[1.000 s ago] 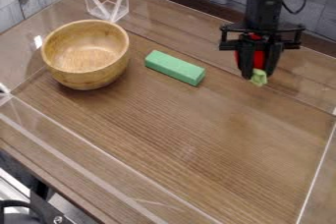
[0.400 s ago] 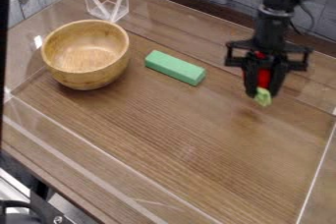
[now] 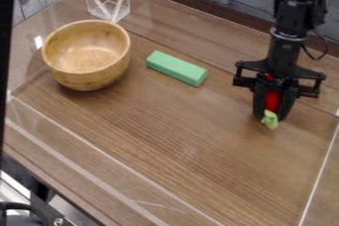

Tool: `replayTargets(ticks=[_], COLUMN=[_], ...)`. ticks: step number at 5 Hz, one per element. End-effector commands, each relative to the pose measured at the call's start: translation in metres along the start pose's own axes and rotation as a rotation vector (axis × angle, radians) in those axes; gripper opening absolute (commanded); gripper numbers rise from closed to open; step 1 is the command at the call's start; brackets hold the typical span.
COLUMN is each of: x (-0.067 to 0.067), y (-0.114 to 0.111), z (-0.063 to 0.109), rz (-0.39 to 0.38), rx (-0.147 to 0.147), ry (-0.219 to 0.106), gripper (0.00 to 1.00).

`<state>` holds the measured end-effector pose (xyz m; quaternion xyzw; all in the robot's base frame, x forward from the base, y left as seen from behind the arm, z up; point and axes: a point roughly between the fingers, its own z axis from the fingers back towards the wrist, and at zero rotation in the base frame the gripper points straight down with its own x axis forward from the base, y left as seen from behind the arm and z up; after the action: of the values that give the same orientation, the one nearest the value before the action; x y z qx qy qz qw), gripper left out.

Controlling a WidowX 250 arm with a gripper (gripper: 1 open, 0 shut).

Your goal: Move the red fruit to the right

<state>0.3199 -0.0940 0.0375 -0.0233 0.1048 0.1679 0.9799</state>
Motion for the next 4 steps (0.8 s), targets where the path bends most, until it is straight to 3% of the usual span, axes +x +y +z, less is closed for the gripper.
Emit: replayTargets(ticks=[1, 2, 4], x=[-0.002, -0.003, -0.005], y=[-0.006, -0.006, 0.004], z=[0.027, 0.027, 0.047], rz=[-0.050, -0.070, -0.099], rx=[-0.051, -0.064, -0.151], ry=[-0.071, -0.074, -0.114], gripper=[1.00, 1.00, 1.00])
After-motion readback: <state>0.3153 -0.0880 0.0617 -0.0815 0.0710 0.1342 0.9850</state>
